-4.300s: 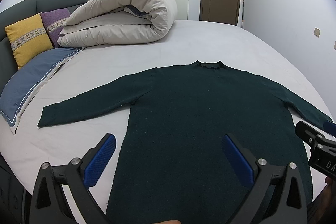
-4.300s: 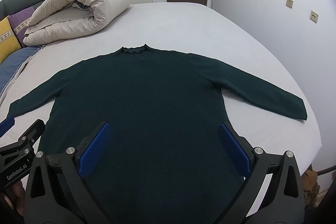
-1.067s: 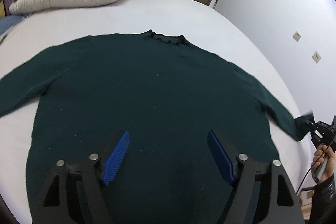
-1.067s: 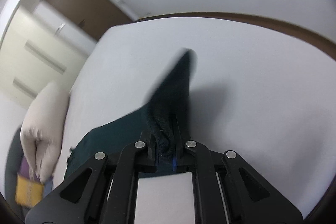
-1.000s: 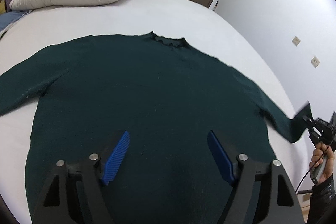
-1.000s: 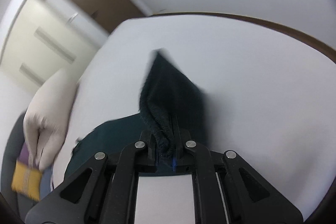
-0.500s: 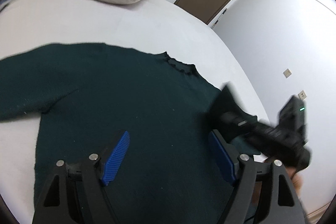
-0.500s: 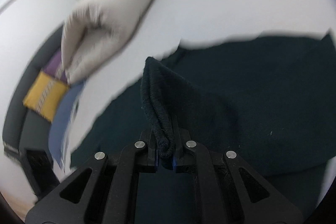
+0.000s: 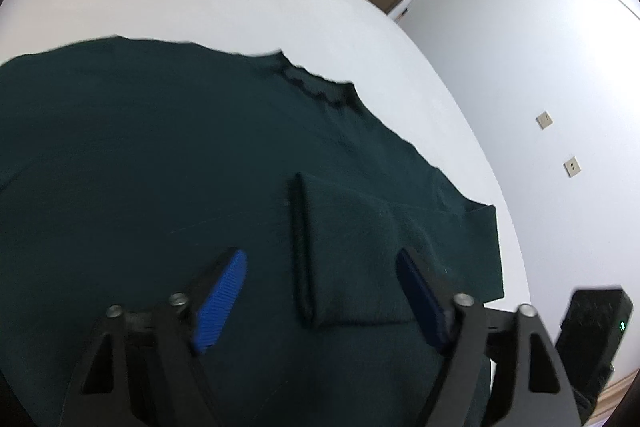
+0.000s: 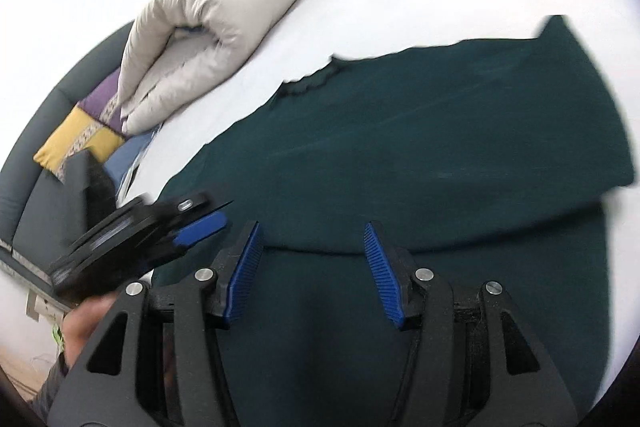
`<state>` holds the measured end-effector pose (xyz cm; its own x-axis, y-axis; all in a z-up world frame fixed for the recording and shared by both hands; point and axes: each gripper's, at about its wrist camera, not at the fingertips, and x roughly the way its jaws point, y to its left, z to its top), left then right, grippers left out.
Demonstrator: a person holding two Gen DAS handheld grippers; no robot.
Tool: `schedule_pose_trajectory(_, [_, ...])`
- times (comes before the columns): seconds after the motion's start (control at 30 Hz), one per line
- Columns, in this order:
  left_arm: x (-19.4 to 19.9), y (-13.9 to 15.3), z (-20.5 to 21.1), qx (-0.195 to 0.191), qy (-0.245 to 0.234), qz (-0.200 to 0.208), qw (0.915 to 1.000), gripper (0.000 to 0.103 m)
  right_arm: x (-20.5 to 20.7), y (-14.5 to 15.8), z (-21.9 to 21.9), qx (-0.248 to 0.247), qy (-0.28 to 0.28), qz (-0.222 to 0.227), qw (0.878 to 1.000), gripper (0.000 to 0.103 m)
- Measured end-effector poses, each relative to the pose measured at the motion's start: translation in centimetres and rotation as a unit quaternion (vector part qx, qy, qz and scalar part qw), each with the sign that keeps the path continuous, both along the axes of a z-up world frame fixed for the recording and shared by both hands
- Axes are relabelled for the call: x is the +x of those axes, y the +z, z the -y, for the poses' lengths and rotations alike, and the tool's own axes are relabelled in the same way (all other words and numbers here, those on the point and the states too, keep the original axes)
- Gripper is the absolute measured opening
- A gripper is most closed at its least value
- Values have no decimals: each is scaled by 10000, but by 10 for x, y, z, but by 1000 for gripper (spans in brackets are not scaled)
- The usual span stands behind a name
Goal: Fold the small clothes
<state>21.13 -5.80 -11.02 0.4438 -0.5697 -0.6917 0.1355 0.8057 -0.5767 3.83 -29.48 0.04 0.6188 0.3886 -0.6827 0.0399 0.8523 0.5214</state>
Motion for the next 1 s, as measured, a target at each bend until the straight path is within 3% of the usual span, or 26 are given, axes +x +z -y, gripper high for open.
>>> schedule_pose_trajectory(0.1, [14, -7, 19, 314, -115, -48, 9994, 53, -20, 0, 28, 180, -196, -37, 9996, 50])
schedule_pose_trajectory(0.17, [18, -8, 23, 501, -130, -7, 9987, 32, -29, -3, 40, 168, -263, -60, 9995, 50])
schedule_pose_trajectory(0.27, [20, -7, 29, 710, -131, 2, 9974, 11, -36, -15, 53, 201, -356, -191, 9990, 48])
schedule_pose_trajectory(0.47, [14, 11, 22, 842, -112, 318, 9959, 9, -33, -36, 61, 281, -480, -290, 9980, 46])
schedule_pose_trajectory(0.63, [21, 30, -10, 744, 329, 652, 9946, 9, -37, -36, 72, 374, -504, -316, 9975, 44])
schedule_pose_trajectory(0.8, [29, 8, -41, 766, 623, 411, 9943, 9, -41, -23, 93, 412, -846, -153, 9954, 45])
schedule_pose_trajectory(1.0, [25, 2, -55, 648, 715, 513, 9940, 9, -24, -6, 136, -115, -1676, -173, 9856, 47])
